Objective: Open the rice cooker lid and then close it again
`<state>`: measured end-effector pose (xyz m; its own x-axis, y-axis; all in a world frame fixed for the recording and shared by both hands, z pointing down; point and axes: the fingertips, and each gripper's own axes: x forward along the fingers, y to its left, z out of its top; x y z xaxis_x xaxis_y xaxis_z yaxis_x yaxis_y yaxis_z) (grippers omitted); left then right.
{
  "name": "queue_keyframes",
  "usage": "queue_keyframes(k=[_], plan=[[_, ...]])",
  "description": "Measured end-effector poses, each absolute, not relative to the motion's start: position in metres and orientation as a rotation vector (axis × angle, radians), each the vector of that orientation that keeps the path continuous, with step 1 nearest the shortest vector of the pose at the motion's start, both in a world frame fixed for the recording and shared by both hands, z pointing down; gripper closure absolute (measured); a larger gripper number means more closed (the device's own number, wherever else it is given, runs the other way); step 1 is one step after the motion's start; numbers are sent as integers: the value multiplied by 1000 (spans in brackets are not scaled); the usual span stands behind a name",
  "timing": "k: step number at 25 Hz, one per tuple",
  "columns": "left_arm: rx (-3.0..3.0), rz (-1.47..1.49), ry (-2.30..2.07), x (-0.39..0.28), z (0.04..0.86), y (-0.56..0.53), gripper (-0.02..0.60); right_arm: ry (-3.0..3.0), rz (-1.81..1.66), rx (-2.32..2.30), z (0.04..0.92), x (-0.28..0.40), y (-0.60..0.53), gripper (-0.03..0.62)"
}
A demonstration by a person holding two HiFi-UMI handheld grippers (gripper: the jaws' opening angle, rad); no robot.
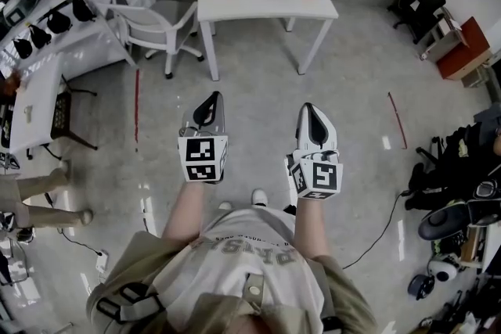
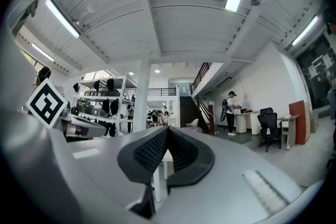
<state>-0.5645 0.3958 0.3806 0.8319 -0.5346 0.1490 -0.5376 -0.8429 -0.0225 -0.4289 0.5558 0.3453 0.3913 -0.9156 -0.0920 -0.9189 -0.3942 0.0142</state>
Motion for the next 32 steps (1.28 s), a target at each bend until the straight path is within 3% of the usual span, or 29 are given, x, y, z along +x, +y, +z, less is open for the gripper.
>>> queue_keyframes(k=[3, 4, 5, 6, 8, 10, 14, 32], plan=[[2991, 249, -902, -553, 377, 398, 566, 1666, 80, -2496, 346, -402, 563, 592], [2980, 272, -901, -548, 377, 400, 523, 1667, 64, -2462, 345, -394, 566, 571], [2967, 289, -902, -543, 377, 402, 464, 1674, 46, -2429, 344, -386, 568, 474], [2958, 294, -911, -540, 377, 403, 427, 1683, 27, -2403, 344, -378, 570, 417], [2953, 284, -952, -536, 372, 403, 387, 1702, 9, -2380, 343, -365, 572, 341], [2950, 266, -990, -530, 366, 405, 356, 1724, 11, -2371, 340, -354, 575, 314], [2936, 250, -1040, -511, 362, 418, 333, 1782, 28, -2342, 335, -331, 583, 301], [2897, 376, -1177, -504, 394, 415, 333, 1869, -73, -2278, 370, -297, 566, 301]])
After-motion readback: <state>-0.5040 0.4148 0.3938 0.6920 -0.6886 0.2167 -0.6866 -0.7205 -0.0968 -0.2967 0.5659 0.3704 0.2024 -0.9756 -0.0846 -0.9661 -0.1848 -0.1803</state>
